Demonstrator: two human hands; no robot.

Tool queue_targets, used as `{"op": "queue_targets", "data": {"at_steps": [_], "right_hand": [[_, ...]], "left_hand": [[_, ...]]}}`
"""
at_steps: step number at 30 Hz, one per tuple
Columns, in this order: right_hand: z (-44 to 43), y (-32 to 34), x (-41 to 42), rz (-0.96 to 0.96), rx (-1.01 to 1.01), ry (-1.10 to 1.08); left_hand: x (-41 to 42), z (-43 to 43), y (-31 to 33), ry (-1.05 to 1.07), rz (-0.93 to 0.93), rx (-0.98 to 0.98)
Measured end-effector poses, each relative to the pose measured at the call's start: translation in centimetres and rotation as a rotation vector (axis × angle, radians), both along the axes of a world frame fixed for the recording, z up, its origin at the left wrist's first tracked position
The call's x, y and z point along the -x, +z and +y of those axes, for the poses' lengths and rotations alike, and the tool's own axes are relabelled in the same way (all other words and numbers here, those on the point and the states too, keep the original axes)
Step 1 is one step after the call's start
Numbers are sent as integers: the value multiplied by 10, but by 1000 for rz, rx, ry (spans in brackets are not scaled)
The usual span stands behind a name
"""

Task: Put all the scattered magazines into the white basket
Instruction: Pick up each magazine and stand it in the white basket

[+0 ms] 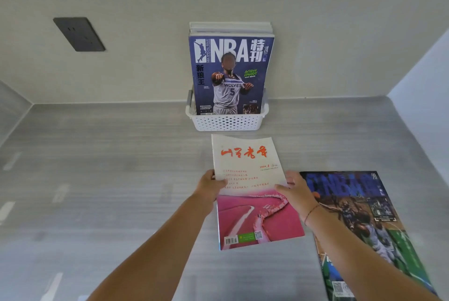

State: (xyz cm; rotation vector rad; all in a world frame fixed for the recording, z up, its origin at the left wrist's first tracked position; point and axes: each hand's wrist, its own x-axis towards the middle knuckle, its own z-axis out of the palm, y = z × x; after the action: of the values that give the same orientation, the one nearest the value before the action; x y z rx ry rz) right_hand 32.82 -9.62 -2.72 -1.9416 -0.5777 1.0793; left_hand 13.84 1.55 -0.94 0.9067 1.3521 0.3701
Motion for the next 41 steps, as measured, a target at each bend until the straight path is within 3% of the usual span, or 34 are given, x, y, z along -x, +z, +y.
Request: {"op": "queue_targets", "data": {"at_steps": [8, 14, 24, 35, 41], "right_hand": [[0, -2, -20, 158, -102, -8], [34, 30, -37, 71, -203, -13], [176, 154, -68, -168, -590, 7], [220, 109, -68, -309, -402, -54], [226, 82, -69, -338, -296, -78]], "left_hand": [[12, 2, 22, -131, -328, -86], [12, 50, 55, -128, -181, -302], [-14, 184, 168, 54, -187, -746], [-32, 226, 111, 121, -82, -655], [-36, 236, 85, 108, 109, -696]]}}
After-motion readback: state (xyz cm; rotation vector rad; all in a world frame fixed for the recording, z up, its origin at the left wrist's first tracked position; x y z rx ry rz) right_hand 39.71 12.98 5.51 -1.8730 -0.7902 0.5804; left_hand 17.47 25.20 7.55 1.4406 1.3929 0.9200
